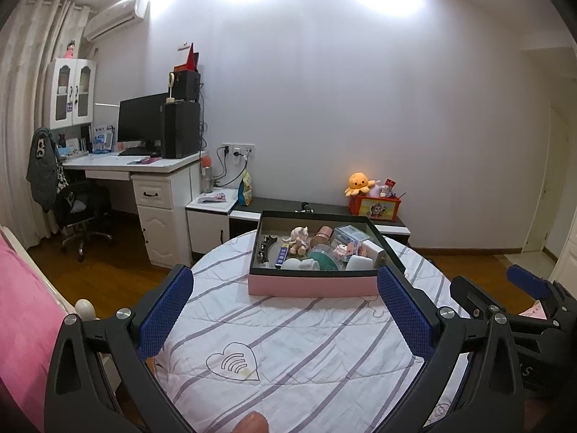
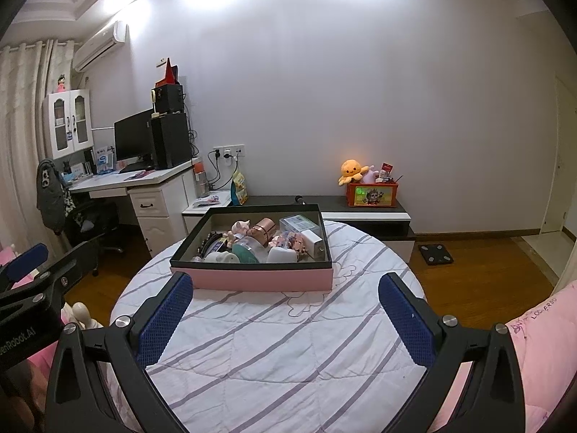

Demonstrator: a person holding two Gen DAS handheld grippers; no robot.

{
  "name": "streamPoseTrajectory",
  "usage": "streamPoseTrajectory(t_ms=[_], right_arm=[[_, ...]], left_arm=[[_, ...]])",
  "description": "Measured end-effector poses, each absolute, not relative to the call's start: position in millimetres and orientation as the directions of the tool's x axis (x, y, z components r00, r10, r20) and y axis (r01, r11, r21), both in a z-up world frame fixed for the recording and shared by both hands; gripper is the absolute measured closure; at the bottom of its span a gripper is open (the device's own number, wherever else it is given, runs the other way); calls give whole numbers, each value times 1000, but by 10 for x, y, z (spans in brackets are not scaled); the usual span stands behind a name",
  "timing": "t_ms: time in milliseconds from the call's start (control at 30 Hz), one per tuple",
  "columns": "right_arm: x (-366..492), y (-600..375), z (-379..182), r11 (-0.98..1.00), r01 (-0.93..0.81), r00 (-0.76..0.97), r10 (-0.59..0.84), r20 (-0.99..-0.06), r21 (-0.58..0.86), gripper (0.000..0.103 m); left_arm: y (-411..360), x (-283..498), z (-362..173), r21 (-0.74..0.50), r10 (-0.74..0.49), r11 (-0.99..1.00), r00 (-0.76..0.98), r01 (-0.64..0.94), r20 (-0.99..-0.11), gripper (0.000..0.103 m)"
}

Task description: Organize rigid objects

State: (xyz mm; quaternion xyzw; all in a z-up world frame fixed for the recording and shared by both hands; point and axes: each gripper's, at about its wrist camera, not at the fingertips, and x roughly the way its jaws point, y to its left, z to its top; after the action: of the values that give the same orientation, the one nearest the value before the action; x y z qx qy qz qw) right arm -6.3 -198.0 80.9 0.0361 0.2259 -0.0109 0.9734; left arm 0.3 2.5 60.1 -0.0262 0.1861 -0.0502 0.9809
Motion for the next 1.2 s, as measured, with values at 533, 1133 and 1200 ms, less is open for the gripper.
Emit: streamPoseTrajectory(t_ms=[533,1133,1200], right_arm=[[-18,-2021,778,996,55,893,-15,-450,75,0],[-11,-2024,762,995,58,891,-16,-453,78,0],[-8,-2025,764,995,58,892,-17,-452,78,0]], left_arm=[[32,32,553,-87,-116,992,917,89,-381,0],[-14,54,520,-96,-134,990,902,103,-411,0],[-11,60,526,-92,-132,990,902,103,-411,0]])
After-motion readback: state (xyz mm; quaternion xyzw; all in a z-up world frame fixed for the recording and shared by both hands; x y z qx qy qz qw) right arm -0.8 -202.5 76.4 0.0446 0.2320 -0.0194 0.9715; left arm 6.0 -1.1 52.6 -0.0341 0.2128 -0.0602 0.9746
